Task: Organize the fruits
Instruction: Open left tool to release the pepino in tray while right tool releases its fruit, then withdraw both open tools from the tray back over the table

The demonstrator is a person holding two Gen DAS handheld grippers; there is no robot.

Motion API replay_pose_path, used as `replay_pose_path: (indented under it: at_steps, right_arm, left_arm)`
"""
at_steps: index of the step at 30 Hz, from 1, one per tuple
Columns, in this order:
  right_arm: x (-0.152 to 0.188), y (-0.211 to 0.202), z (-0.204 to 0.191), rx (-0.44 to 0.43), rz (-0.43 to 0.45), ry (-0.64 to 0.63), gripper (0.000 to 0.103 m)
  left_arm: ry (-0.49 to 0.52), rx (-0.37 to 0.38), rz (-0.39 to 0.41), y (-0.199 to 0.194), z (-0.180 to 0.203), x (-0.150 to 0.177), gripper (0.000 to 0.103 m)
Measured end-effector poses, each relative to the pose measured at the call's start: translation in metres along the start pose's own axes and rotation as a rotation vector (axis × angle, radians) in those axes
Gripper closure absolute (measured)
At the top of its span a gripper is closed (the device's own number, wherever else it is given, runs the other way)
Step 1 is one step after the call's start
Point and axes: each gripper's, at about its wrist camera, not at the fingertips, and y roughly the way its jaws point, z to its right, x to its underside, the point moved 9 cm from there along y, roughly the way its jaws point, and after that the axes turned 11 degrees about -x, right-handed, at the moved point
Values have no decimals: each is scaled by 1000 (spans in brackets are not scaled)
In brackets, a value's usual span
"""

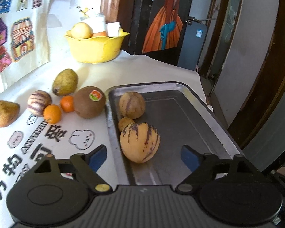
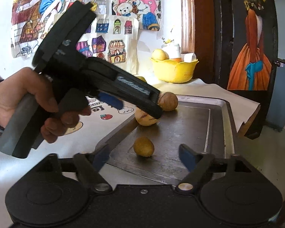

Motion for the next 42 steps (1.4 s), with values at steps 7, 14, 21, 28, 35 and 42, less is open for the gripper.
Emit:
replay_pose_path:
  at_steps: [7, 14, 21, 28, 35, 42]
  right_arm:
    - [-4, -15, -5, 22, 16, 6, 1]
    - [-6, -25, -8, 43, 9, 16, 1]
    - [-9, -35, -16, 38, -23, 20, 1]
    - [-31, -56, -30, -7, -63, -23, 1]
    - [-79, -58, -52, -42, -91, -140, 1]
    - [-161, -43, -91, -132, -56, -313, 1]
  left_arm:
    - [-53, -22, 41, -31, -26, 7, 1]
    - [-110, -57, 54, -56, -60, 24, 1]
    - [-135, -106, 46, -77, -96, 49, 1]
    - [-115, -174, 45, -100, -142, 64, 1]
    - [-95, -225, 75, -118, -183, 61, 0]
    - [-93, -247, 111, -120, -211, 45, 0]
